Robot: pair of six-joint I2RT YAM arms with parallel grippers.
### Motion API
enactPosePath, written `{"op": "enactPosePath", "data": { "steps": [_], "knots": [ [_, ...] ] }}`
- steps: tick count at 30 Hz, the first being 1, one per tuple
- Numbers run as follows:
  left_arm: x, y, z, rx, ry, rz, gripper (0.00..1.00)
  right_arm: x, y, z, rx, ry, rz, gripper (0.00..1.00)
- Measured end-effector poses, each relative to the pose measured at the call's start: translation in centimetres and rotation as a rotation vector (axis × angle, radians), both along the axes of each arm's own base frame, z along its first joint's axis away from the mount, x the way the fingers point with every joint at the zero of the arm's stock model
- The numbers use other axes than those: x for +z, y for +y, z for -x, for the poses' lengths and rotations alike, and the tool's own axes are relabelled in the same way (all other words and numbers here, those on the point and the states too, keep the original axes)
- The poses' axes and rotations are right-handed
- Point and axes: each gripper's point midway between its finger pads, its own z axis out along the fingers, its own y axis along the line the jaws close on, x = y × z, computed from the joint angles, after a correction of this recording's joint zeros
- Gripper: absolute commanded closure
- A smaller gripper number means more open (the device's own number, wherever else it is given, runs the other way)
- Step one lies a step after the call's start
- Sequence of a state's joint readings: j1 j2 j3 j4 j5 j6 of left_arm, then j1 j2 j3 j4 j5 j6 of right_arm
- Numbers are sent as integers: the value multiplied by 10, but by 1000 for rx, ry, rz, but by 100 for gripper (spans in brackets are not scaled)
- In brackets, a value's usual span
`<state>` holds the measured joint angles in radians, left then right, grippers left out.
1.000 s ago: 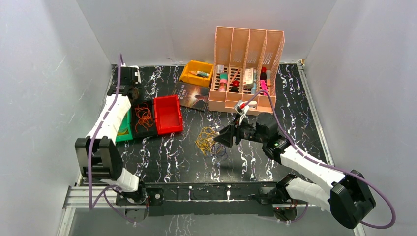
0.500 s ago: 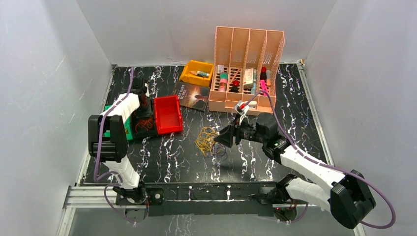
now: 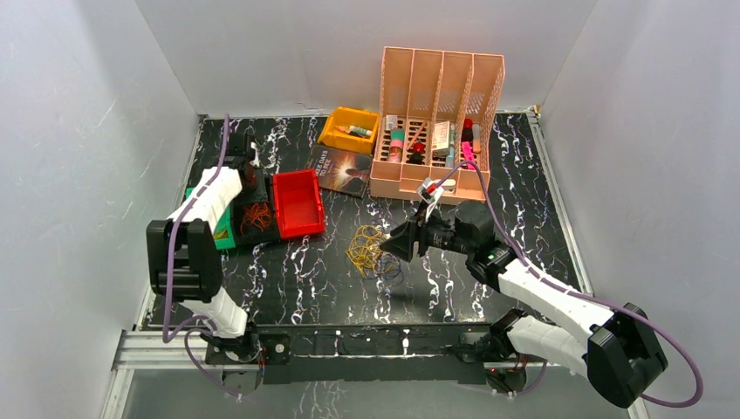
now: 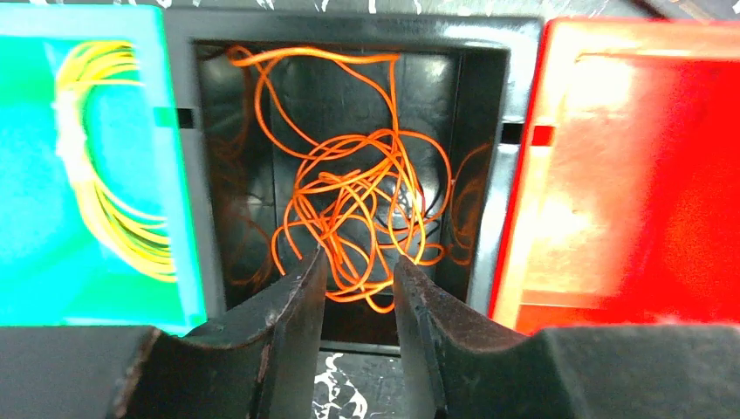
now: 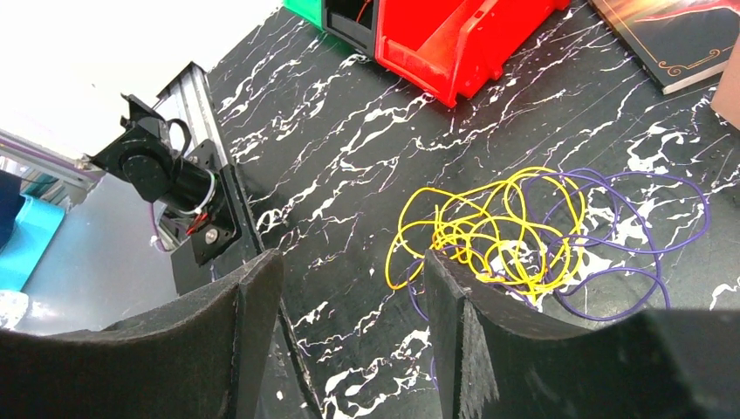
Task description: Untangle the cables
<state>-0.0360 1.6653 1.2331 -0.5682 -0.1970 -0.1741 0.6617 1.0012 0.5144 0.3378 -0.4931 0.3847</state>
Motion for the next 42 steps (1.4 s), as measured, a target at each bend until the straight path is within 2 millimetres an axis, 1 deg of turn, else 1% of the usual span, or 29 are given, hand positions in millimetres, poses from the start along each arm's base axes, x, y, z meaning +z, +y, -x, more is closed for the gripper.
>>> {"op": "enactPosePath", "data": {
  "steps": [2,4,7,10,13,16,19,21,22,24,25,27,29,31,33,37,39,42],
  "knots": [
    [17,2,-1,0,-41,-8,58,0,0,-1,-6,0,1,32],
    [32,3,-3,2,-80,-14,56,-2,-2,-4,-24,3,8,31],
    [56,5,-2,9,-141,-24,55,-11,-7,-10,-76,25,42,30],
    [79,6,3,11,-204,-23,55,-23,-17,-21,-170,62,106,30],
    [101,5,8,14,-268,-13,56,-25,-28,-37,-279,77,167,29],
    [119,-4,12,5,-327,42,57,-24,-39,-50,-372,75,207,29],
    [128,-24,15,-20,-362,111,57,-29,-47,-56,-429,85,240,29],
    [127,-45,18,-56,-360,142,56,-38,-51,-57,-452,108,271,29],
    [124,-61,20,-88,-353,159,56,-43,-52,-58,-458,119,286,29],
    [116,-101,27,-175,-336,204,55,-53,-54,-58,-469,150,314,29],
    [111,-122,32,-224,-326,231,55,-59,-55,-57,-472,167,327,29],
    [101,-157,42,-308,-307,277,54,-65,-56,-56,-477,188,345,29],
    [90,-187,51,-378,-276,307,54,-69,-57,-56,-484,203,351,29],
    [76,-213,54,-434,-245,321,54,-69,-57,-56,-492,216,348,28],
    [61,-233,56,-472,-209,319,54,-69,-56,-56,-501,230,333,28],
    [31,-261,55,-530,-143,300,53,-71,-58,-50,-519,254,287,28],
    [21,-272,54,-554,-124,291,53,-73,-60,-46,-524,261,278,28],
    [14,-283,51,-576,-118,291,53,-72,-61,-45,-528,264,268,28]
  ]
}}
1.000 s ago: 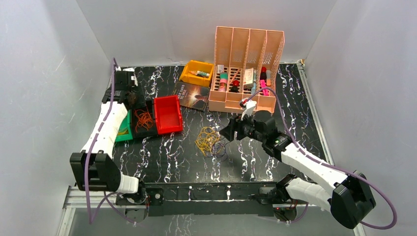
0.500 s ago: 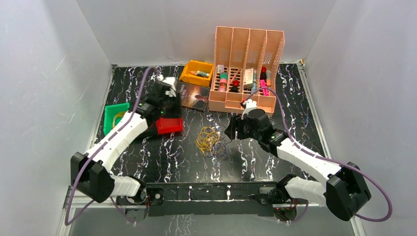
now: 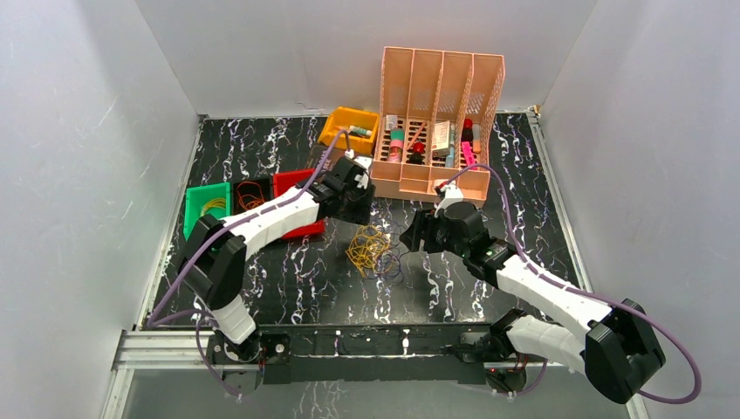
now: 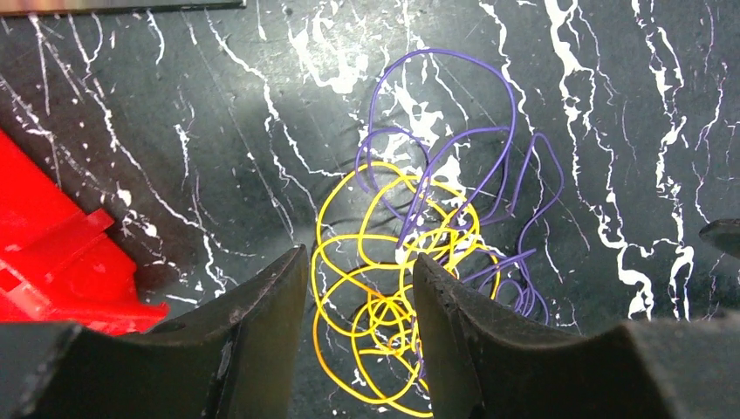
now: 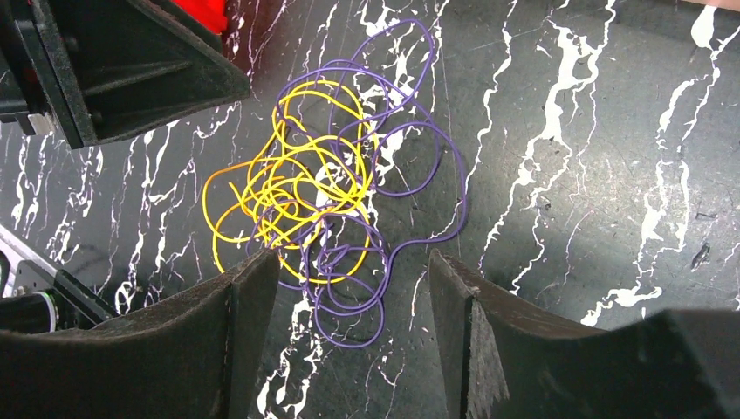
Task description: Untangle the cables
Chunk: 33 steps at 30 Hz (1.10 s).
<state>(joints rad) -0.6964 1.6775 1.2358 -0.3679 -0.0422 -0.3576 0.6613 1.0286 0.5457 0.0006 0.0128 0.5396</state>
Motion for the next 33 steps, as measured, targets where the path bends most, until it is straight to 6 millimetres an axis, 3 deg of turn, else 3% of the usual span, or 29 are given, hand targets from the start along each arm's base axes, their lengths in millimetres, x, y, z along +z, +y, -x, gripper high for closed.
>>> {"op": "enactPosePath", "data": {
  "steps": [7,18,26,33],
  "knots": [
    [-6,-15,-3,-38,-9,25,53,0,0,0,0,1,1,27],
    [-18,-22,-2,-43,6,35,53,5,0,0,-4,-8,-15,27],
    [-17,4,22,81,-2,85,54,5,1,0,-3,-8,-16,27],
    [-17,10,25,145,-11,121,68,2,2,2,7,8,-17,27]
  ]
}}
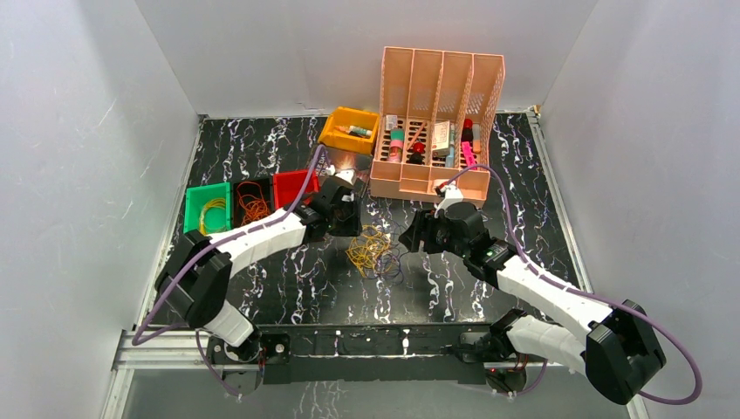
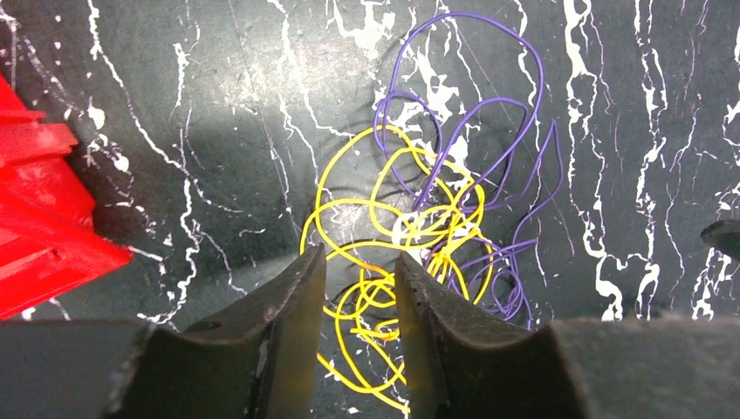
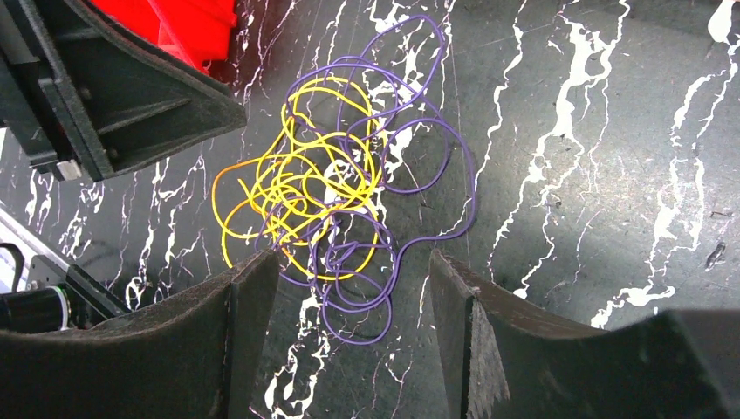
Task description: Untangle the cables
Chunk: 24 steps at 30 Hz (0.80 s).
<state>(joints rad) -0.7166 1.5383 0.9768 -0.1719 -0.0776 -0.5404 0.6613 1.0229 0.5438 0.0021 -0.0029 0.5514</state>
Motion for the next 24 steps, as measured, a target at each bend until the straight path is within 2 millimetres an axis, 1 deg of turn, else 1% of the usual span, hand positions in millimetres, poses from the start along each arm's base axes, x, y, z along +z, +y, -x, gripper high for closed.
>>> {"op": "enactPosePath", "data": {
  "steps": [4,8,11,17,24],
  "knots": [
    [-10,-4,-3,-1,9,2,71,0,0,0,0,1,0,27],
    [-27,-5,-4,-1,38,-25,71,-1,0,0,0,2,1,27],
    [-34,-3,-6,1,51,-38,71,-1,0,0,0,2,1,27],
    [-33,-7,-15,0,45,-12,72,-1,0,0,1,2,1,27],
    [-28,-12,-19,-12,37,25,71,-4,0,1,3,12,7,27]
  ]
}}
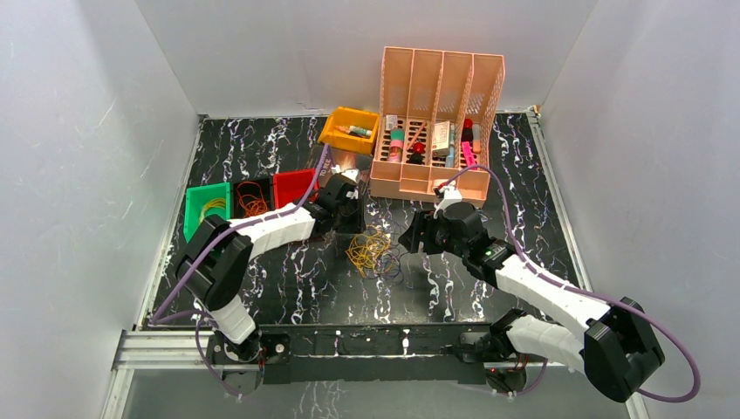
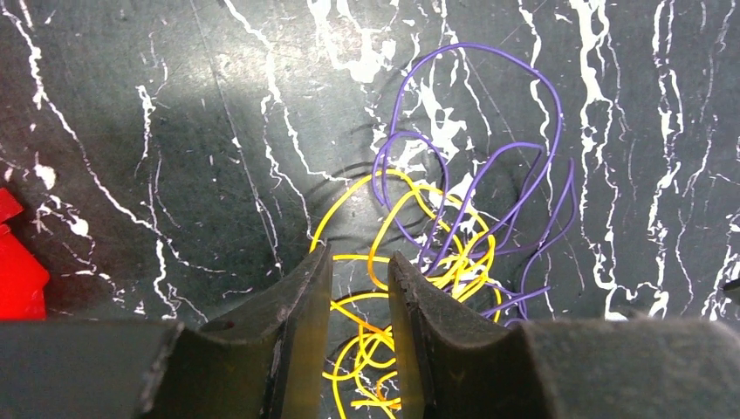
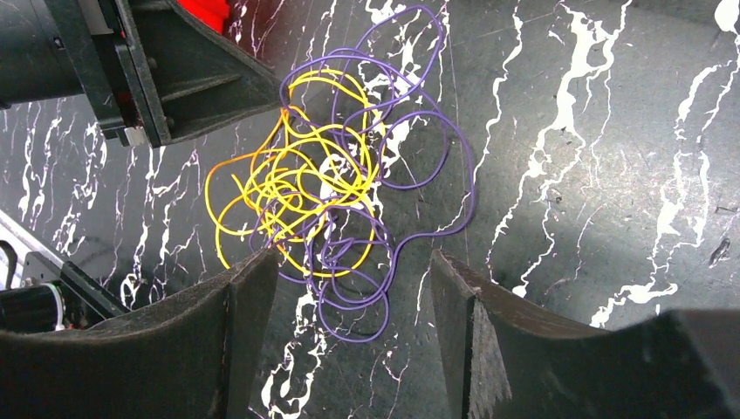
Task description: Untangle the cables
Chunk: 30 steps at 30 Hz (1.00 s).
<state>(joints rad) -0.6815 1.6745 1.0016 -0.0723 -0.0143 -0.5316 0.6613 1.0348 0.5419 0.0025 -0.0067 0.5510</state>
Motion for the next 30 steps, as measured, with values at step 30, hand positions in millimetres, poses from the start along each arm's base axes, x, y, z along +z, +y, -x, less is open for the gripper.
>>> {"op": "enactPosePath", "data": {
  "steps": [30],
  "knots": [
    [55,4,-8,-86,-101,-1,100,-2,1,1,9,6,2,26]
  ]
}}
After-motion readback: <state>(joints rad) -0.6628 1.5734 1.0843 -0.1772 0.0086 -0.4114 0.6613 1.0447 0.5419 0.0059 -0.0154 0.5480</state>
